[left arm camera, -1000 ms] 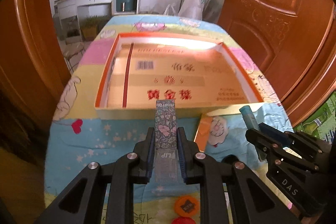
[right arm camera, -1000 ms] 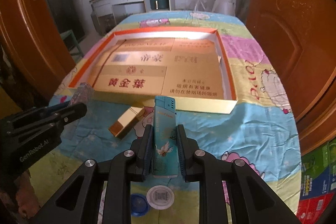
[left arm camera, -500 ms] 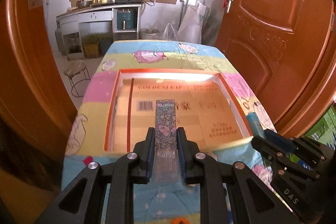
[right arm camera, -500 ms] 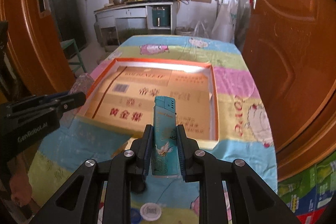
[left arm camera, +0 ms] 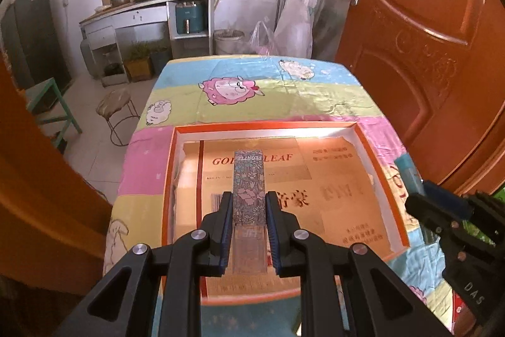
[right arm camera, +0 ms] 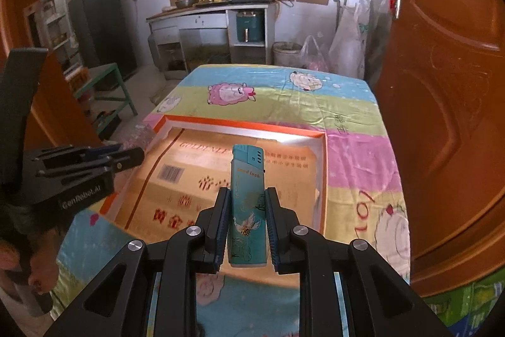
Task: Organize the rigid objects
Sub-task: 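Carry both items into the tray box and open both tools to release them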
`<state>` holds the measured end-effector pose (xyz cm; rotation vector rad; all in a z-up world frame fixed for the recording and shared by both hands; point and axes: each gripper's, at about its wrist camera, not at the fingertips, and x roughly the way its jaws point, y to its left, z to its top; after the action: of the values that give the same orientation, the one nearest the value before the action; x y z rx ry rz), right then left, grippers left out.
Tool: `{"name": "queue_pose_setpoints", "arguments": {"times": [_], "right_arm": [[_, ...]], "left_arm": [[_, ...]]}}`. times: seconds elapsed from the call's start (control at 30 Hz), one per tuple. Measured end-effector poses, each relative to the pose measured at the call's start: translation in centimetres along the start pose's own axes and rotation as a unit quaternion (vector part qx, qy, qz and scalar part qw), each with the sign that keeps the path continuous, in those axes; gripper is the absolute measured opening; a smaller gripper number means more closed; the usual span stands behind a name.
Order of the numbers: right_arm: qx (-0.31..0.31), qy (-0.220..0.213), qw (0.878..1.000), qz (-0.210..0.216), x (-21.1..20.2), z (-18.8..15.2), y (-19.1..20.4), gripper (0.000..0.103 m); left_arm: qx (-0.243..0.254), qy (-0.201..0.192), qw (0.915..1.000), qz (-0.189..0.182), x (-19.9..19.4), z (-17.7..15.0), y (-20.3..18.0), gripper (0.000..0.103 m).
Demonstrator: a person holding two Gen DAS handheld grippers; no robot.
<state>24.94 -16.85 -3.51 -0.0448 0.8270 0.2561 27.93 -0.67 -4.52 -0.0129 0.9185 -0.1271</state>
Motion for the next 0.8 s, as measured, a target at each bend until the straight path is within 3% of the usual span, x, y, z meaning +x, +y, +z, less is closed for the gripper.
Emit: {"name": "queue_pose_setpoints", "arguments": {"times": [0.33, 0.8], "right_arm": [[0.006, 0.055, 0.998, 0.011, 6.9, 3.6, -1.4, 0.022], [0.017, 0.117, 0.993, 0.009, 13.3, 3.9, -2.3, 0.022]], "left_arm": [[0.006, 0.054, 0.9985, -0.008, 5.6, 2.7, 0.1, 0.020], [-0.016, 0.103, 0.9945, -0.014, 11.0, 3.2, 1.7, 0.020]]}}
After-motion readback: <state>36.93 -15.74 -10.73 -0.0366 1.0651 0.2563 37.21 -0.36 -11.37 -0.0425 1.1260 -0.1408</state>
